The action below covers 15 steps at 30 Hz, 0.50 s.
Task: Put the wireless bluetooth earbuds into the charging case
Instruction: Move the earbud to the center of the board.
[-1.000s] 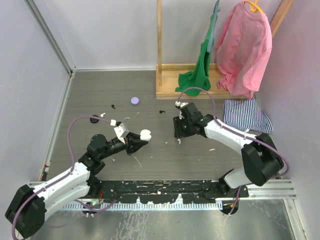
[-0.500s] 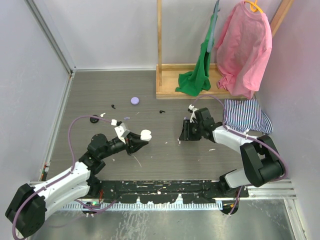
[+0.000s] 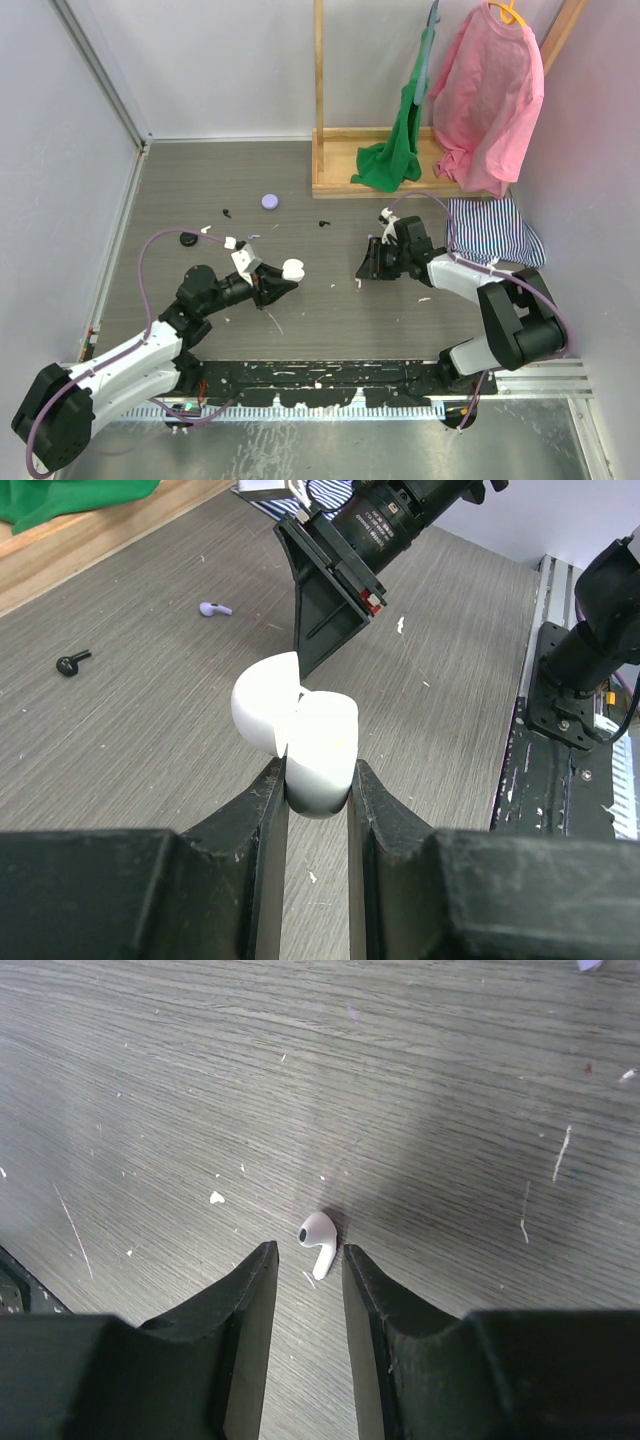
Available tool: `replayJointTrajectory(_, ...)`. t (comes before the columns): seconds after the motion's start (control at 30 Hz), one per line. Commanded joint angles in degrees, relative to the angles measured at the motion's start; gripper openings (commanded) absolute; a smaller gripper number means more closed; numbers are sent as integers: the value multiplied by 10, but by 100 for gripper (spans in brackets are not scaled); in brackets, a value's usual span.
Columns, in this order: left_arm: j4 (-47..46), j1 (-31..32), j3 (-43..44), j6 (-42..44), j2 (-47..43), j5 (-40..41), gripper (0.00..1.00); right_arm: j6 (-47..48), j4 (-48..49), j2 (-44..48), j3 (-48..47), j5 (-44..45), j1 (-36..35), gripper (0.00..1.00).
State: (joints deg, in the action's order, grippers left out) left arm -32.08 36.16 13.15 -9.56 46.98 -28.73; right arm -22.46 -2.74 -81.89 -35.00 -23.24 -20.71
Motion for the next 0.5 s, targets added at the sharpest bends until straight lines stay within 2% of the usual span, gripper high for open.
replayJointTrajectory(0.0,-21,3,26,5,0,-8,0,-9,42,-10,0,-16,4,38)
replayJointTrajectory(0.47,-19,3,28,4,4,-11,0,-16,60,-46,7,-15,7,31)
